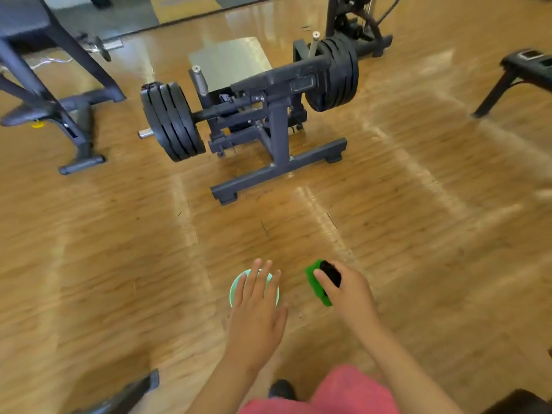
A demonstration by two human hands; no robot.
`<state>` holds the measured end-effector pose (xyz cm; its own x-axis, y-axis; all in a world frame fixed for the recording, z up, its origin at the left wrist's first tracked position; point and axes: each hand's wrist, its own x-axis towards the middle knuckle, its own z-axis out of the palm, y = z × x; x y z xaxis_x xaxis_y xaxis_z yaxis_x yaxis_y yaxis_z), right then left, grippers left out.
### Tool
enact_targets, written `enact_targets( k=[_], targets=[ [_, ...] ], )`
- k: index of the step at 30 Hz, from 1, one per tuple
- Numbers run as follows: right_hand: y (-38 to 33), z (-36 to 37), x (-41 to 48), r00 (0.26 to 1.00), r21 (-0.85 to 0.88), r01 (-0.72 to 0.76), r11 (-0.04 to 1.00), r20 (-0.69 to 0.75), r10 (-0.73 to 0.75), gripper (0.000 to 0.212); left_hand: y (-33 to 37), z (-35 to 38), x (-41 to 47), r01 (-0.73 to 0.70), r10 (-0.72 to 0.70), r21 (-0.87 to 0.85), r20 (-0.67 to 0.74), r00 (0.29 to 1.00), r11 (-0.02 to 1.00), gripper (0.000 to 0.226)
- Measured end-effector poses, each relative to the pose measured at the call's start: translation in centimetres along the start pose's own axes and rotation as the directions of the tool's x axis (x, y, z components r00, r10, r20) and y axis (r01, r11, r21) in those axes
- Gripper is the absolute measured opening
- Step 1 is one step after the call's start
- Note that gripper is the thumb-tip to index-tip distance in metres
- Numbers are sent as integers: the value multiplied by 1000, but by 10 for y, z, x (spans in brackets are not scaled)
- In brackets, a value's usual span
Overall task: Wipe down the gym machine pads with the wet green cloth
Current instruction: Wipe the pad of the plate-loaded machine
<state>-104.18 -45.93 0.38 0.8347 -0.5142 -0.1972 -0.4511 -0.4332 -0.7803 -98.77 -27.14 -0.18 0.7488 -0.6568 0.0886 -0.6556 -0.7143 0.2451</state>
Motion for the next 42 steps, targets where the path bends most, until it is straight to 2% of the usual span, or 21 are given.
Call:
enact_targets(
  k=[5, 8, 13, 17, 23, 27, 30, 33, 37, 42],
  targets=[
    [-3, -10, 54, 1000, 11, -7, 1000, -22, 7, 14, 1, 6, 66, -19, 19, -35, -5, 1000, 999, 50],
    [-7, -25, 101, 999, 33, 15, 999, 31, -16, 14, 1, 2, 110, -41, 40, -51, -22, 999, 998, 50],
    [-29, -83, 205, 991, 12, 49, 999, 123, -50, 18, 4, -27, 193, 64, -65, -11, -107, 992, 998, 52],
    [-57, -132, 279, 983, 120, 101, 988, 138, -118, 20, 14, -42, 271, 144, -141, 6, -155, 978, 990, 52],
    [-72, -158, 352, 965, 164, 159, 974, 185, -188, 20, 22, -54, 352, 177, -171, 17, -179, 969, 984, 53],
    [-85, -164, 396, 957, 136, 202, 970, 182, -225, 16, -1, -49, 393, 189, -186, 4, -159, 970, 982, 54],
    [-97, -158, 438, 972, 142, 179, 974, 128, -197, 9, -26, -36, 436, 191, -192, -21, -143, 971, 981, 55],
    [-111, -138, 485, 988, 199, 132, 971, 47, -144, 11, -54, -22, 488, 187, -193, -59, -118, 974, 981, 57],
    [-133, -102, 546, 999, 294, 32, 955, -25, -26, 12, -97, -20, 549, 104, -109, -68, -71, 992, 992, 57],
    [-159, -71, 609, 996, 354, -9, 935, -83, 40, 19, -147, -26, 629, -8, -34, -295, -137, 990, 956, 48]
  ],
)
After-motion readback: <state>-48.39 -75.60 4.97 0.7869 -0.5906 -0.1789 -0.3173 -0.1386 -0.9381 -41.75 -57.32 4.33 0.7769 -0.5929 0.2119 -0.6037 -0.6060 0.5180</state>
